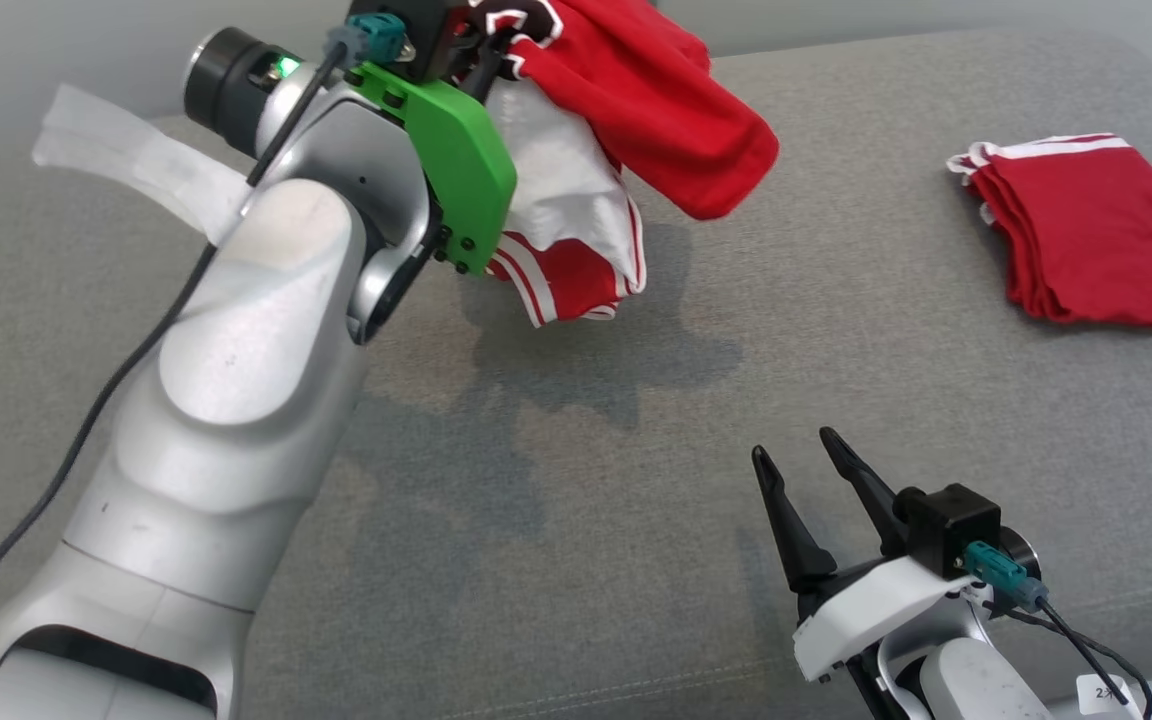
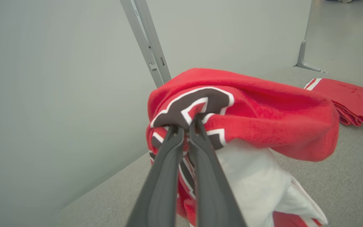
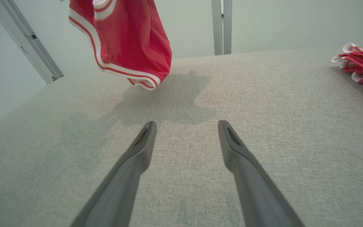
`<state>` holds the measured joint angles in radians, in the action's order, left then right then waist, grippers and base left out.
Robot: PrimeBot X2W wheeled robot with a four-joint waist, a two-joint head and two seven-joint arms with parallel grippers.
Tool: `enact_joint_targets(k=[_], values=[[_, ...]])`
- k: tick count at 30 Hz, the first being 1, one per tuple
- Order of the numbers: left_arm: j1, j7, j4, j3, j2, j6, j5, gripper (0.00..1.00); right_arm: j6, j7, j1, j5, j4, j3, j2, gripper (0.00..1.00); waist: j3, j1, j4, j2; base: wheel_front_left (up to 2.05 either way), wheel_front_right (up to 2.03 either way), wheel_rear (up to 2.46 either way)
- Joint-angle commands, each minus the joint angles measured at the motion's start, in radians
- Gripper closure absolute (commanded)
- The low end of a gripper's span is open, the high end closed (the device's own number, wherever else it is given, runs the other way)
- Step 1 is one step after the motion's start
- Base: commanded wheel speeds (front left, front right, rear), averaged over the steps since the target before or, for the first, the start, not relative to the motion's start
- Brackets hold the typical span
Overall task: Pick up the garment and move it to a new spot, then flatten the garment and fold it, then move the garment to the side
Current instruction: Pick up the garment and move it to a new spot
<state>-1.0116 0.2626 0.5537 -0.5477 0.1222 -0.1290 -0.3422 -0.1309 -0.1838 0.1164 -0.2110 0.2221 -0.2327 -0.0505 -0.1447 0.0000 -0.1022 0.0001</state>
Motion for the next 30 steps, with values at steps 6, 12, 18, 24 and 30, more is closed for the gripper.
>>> enact_joint_targets(k=[6,12,18,24,30], values=[[0.095,-0.055,-0.074,-0.046,-0.031,0.0,-0.071,1.0,0.0,-0.02,0.01,-0.016,0.012,0.002,0.0,0.0,0.007,0.0,-0.125,-0.0001,0.0,0.0,0.0],[0.203,-0.084,-0.031,-0.054,-0.034,0.022,-0.106,1.0,0.0,-0.037,0.029,-0.027,0.023,-0.003,0.0,0.0,-0.024,0.0,-0.146,-0.0001,0.0,0.0,0.0],[0.282,-0.105,0.075,-0.048,0.015,0.054,-0.102,1.0,0.0,-0.05,0.043,-0.037,0.037,-0.002,0.0,0.0,-0.044,0.0,-0.137,-0.0001,0.0,0.0,0.0],[0.335,-0.122,0.154,-0.035,0.051,0.074,-0.119,1.0,0.0,-0.058,0.047,-0.032,0.051,0.006,0.0,0.0,-0.038,0.0,-0.102,-0.0001,0.0,0.0,0.0],[0.361,-0.126,0.186,-0.008,0.064,0.098,-0.144,0.0,0.0,-0.059,0.041,-0.024,0.06,0.008,0.0,0.0,-0.012,0.0,-0.07,-0.0001,0.0,0.0,0.0]])
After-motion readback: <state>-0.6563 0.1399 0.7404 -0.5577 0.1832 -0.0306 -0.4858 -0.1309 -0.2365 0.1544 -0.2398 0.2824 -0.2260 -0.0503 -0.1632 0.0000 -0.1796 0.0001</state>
